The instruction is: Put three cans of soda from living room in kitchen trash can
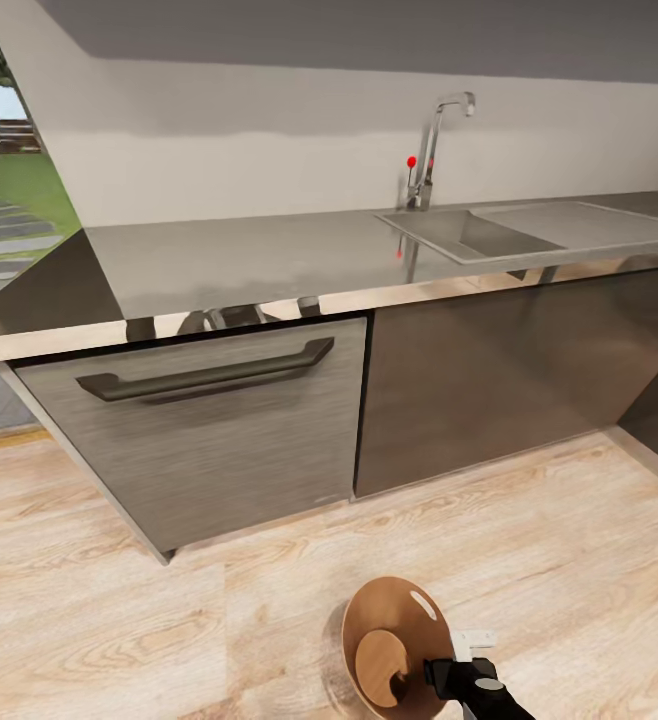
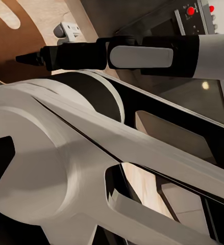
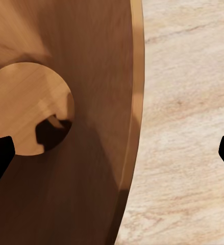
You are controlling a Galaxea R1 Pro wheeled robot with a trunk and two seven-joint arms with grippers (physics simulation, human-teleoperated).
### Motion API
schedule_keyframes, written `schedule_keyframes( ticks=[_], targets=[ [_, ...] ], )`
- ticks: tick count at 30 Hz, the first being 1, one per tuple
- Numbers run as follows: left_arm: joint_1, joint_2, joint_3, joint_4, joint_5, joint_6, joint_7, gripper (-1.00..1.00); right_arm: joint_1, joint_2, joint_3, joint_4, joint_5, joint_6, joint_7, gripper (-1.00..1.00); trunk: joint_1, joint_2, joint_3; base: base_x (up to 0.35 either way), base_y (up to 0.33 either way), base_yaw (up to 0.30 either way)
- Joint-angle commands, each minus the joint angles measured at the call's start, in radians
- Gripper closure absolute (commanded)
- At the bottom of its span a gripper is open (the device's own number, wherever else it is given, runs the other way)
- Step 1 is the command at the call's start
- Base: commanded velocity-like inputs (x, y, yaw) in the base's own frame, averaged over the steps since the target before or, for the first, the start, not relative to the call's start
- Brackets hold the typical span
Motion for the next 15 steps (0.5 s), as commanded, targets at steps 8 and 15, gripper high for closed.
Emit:
schedule_keyframes(
  ticks=[8,15],
  targets=[
    [0.000,0.000,0.000,0.000,0.000,0.000,0.000,-1.00,0.000,0.000,0.000,0.000,0.000,0.000,0.000,-1.00,0.000,0.000,-0.003,0.000,0.000,0.000],
    [0.000,0.000,0.000,0.000,0.000,0.000,0.000,-1.00,0.000,0.000,0.000,0.000,0.000,0.000,0.000,-1.00,0.000,0.000,-0.003,0.000,0.000,0.000]
  ],
)
